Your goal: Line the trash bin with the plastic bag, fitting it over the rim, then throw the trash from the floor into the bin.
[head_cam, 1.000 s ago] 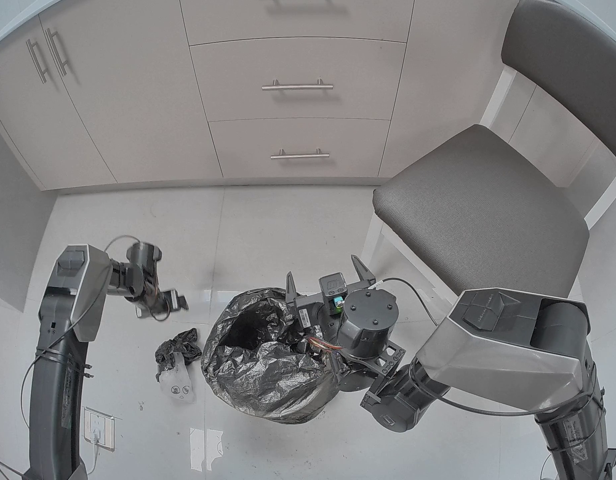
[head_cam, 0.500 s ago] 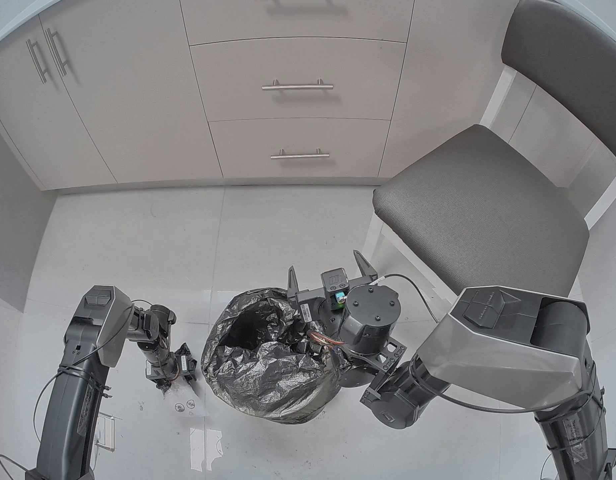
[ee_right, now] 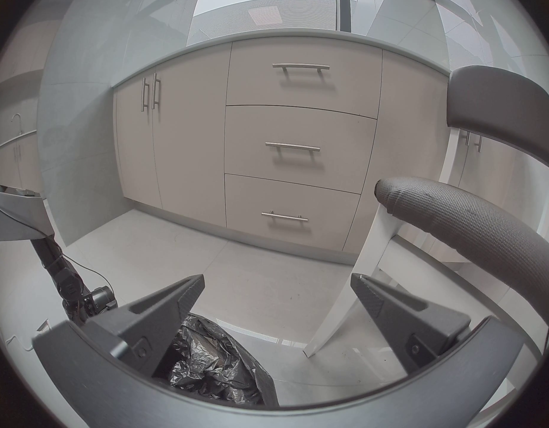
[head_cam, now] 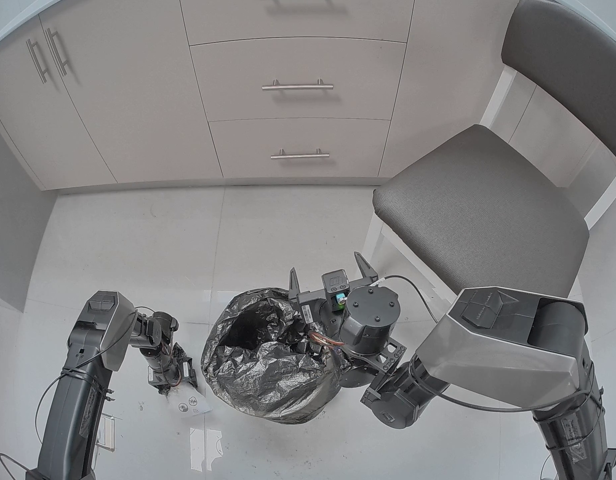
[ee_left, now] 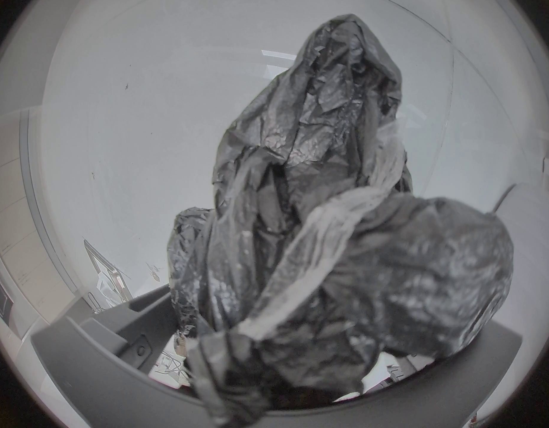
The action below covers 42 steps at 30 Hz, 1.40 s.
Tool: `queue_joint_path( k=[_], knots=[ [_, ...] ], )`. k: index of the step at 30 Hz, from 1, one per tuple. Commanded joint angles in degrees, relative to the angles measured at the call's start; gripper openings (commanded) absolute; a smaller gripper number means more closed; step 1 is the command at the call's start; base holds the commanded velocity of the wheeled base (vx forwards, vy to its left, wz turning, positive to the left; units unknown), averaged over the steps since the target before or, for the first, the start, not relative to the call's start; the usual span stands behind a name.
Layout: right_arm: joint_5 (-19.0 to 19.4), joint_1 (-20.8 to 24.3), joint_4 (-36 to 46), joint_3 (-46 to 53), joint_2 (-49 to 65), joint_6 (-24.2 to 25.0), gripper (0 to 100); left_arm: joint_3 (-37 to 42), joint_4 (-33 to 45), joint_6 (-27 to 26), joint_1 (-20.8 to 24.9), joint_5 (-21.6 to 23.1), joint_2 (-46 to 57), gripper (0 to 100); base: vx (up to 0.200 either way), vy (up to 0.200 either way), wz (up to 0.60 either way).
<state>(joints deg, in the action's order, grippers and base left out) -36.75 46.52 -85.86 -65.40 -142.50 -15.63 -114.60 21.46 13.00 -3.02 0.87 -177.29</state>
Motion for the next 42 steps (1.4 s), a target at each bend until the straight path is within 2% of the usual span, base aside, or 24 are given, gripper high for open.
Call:
queue_joint_path(
  k=[1,8,15,16,17,19,25,30,36,42],
  knots=[
    [0.02,-0.11,-0.01,-0.08,-0.33,-0.02,100,0.01,0.08,0.01,0.03,0.1,0.1,0,0.0,0.0,0.0],
    [0.02,-0.11,-0.01,0.01,0.03,-0.02,100,0.01,1.22,0.1,0.03,0.01,1.77,0,0.0,0.0,0.0],
    [-0.07,-0.11,-0.01,1.07,1.61,-0.02,100,0.01,8.34,0.19,0.21,-0.07,8.19,0,0.0,0.0,0.0],
    [-0.34,-0.03,0.08,1.33,2.22,-0.1,100,0.01,10.01,0.19,0.39,-0.07,9.94,0,0.0,0.0,0.0],
    [-2.53,0.24,0.16,2.03,3.8,-0.37,100,0.01,13.17,0.19,0.47,-0.07,13.11,0,0.0,0.0,0.0],
    [-4.2,0.68,0.43,3.18,6.09,-0.54,100,0.01,17.22,0.19,0.56,-0.07,16.54,0,0.0,0.0,0.0],
    [-4.82,1.12,-0.1,9.59,14.44,-0.9,100,0.01,28.2,0.63,2.32,-0.25,27.52,0,0.0,0.0,0.0],
    [-5.43,2.52,-0.36,16.97,23.76,-0.98,100,0.01,35.06,0.72,4.96,-0.25,36.14,0,0.0,0.0,0.0],
    [-6.84,2.61,-0.27,26.38,35.45,-0.98,100,0.01,44.73,0.63,12.16,-0.34,47.56,0,0.0,0.0,0.0],
    [-6.93,1.82,-0.27,32.97,42.39,-0.9,100,0.01,50.97,1.07,17.44,-2.89,52.22,0,0.0,0.0,0.0]
  ],
)
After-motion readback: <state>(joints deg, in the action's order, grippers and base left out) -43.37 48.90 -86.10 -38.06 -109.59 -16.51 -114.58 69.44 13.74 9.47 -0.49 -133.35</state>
